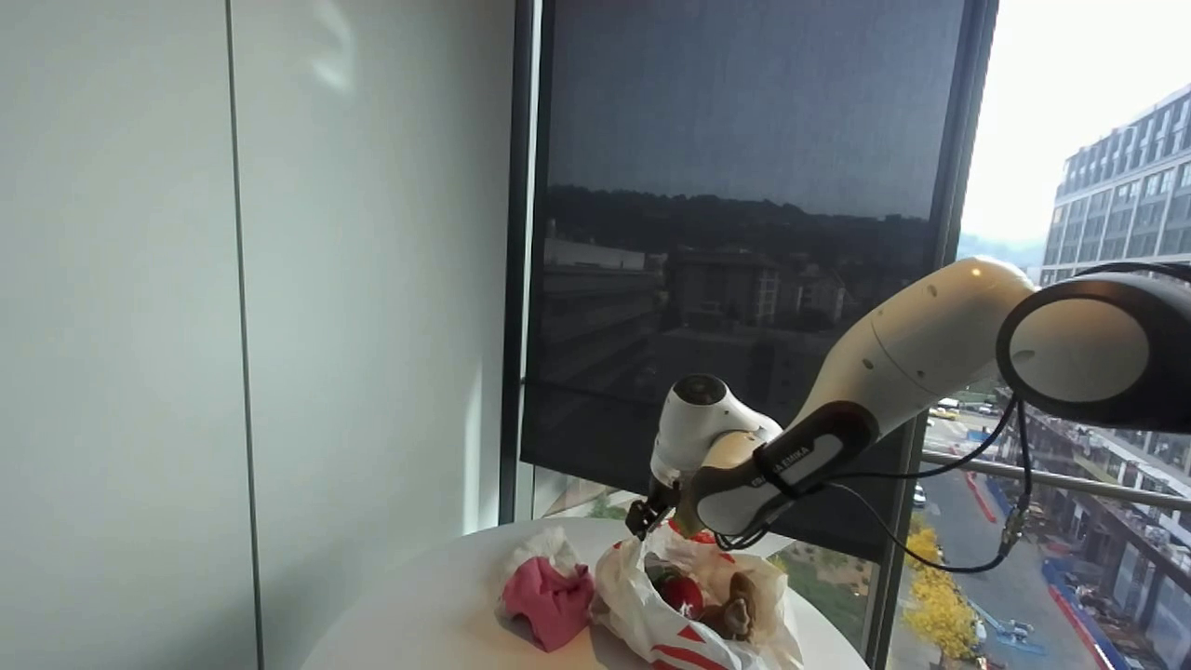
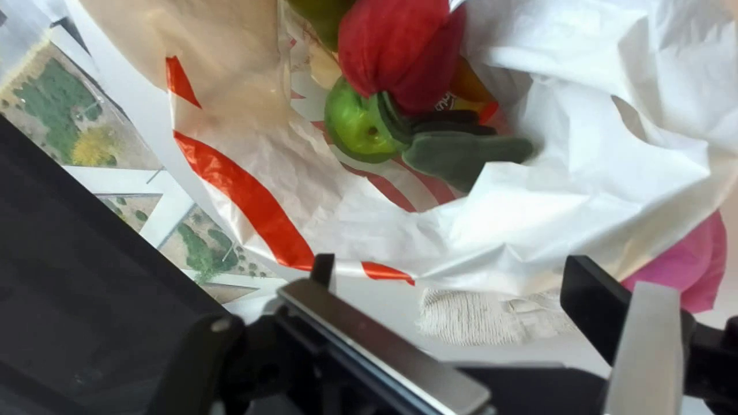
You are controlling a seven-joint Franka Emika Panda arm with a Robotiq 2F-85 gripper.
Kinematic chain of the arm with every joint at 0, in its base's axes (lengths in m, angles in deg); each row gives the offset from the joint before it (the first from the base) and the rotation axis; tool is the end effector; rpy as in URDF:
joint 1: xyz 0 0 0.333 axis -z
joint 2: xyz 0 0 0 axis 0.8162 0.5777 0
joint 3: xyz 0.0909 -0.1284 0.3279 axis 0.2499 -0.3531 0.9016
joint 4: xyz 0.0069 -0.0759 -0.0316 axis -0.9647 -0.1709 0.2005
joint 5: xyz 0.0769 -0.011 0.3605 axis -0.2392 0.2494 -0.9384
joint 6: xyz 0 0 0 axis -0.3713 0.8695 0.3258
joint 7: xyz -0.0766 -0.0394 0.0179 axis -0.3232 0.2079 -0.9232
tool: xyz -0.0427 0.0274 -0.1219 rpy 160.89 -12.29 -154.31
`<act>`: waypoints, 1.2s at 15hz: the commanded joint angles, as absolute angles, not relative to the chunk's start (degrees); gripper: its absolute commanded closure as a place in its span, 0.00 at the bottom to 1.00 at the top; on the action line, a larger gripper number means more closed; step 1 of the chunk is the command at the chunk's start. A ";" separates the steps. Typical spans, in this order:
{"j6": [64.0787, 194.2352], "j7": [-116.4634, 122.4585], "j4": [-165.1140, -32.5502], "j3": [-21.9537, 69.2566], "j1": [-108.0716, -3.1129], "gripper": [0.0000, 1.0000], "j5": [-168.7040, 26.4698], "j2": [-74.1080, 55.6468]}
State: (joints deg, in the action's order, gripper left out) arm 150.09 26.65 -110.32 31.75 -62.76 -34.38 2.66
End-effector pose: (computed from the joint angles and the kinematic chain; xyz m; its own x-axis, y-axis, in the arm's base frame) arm 0.6779 0.1566 0.3438 0.8427 0.3096 0.4405 0.2048 -0.9409 0.2696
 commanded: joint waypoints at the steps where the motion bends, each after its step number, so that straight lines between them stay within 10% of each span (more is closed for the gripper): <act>1: 151.93 21.75 -111.83 31.38 -65.62 0.00 -42.27 -0.02; 18: 161.81 0.14 -90.28 29.48 -75.34 0.00 -51.81 23.99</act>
